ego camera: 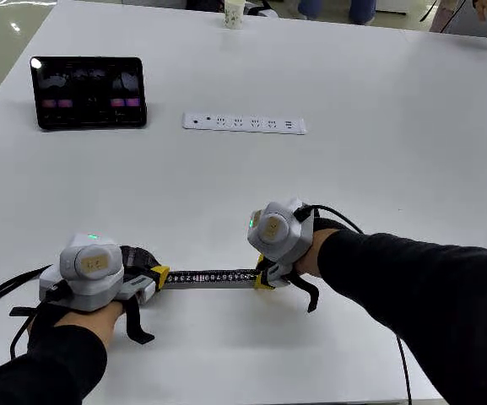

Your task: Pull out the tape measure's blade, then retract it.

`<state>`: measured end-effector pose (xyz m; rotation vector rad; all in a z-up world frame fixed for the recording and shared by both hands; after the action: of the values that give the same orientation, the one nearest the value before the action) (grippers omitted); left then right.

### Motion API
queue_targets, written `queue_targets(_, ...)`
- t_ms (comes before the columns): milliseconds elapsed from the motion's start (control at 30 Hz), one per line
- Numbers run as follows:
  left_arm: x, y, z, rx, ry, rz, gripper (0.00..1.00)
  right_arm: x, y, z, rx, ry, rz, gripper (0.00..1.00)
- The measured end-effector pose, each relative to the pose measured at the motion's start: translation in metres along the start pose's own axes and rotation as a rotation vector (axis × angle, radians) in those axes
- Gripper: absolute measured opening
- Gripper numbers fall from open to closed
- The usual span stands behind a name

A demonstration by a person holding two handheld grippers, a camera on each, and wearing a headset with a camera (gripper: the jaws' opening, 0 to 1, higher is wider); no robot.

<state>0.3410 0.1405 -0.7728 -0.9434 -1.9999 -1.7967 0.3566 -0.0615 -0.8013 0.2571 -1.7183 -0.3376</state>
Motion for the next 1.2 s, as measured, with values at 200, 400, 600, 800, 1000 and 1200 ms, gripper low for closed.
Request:
queue_targets(200, 0.0, 0.0, -0.001, 0.0, -0.002, 0.0, 0.61, -0.001, 0.002, 0.0, 0.002, -0.001, 0.002, 0.11)
queue_targets(400, 0.0, 0.0, 0.0, -0.005, 0.003, -0.004, 0.61, -0.002, 0.005, 0.001, 0.002, 0.0, -0.003, 0.11)
queue_targets(600, 0.0, 0.0, 0.001, -0.003, -0.001, -0.005, 0.61, -0.003, 0.007, 0.001, -0.006, -0.001, -0.008, 0.11)
queue_targets(800, 0.0, 0.0, -0.001, 0.005, -0.006, -0.001, 0.61, -0.004, 0.009, 0.001, -0.006, -0.001, -0.007, 0.11)
queue_targets(1000, 0.0, 0.0, -0.001, 0.011, -0.011, 0.01, 0.61, -0.004, 0.01, 0.002, -0.006, 0.0, -0.01, 0.11)
queue_targets(1200, 0.001, 0.0, -0.002, 0.012, -0.013, 0.014, 0.61, -0.004, 0.012, 0.002, -0.011, 0.002, -0.013, 0.11)
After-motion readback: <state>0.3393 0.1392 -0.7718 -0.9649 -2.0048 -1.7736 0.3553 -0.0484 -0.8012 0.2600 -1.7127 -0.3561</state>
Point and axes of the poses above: the centre of the closed fingertips' face, and the gripper's own axes: x roughly backward along the fingers, z roughly to its left, y roughly out of its top, the point moved 1 cm from there along x, roughly backward along the fingers, and after that the axes turned 10 degrees about -y, right-handed, at the moved point
